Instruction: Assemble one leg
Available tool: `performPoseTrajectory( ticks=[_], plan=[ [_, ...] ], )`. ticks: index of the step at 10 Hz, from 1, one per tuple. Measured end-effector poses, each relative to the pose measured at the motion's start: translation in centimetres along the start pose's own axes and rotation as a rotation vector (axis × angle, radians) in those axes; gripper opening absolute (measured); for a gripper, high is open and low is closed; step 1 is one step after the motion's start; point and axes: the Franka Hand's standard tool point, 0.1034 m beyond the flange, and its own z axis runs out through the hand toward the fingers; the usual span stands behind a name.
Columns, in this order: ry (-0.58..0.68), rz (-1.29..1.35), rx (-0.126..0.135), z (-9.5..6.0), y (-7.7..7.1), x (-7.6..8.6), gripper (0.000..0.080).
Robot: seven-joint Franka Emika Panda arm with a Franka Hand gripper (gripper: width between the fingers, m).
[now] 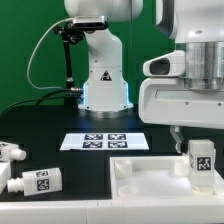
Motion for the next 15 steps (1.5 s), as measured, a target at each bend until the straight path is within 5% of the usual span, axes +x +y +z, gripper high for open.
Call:
performPoseTrajectory(
  ticks=[5,9,12,14,15],
  plan=[
    [-0.005,0.392,0.005,0.07,-0.09,0.34,0.0285],
    [-0.043,1.057,0.062,0.13,-0.74,0.78,0.0286],
    [-0.047,1.18,0.067,0.14,-0.97,0.77,0.0287],
    [-0.034,0.925,0.059,0.37,-0.84,0.49,0.0549],
    [-0.03,0.775,0.048,0.39,-0.88,0.26,0.0549]
  ],
)
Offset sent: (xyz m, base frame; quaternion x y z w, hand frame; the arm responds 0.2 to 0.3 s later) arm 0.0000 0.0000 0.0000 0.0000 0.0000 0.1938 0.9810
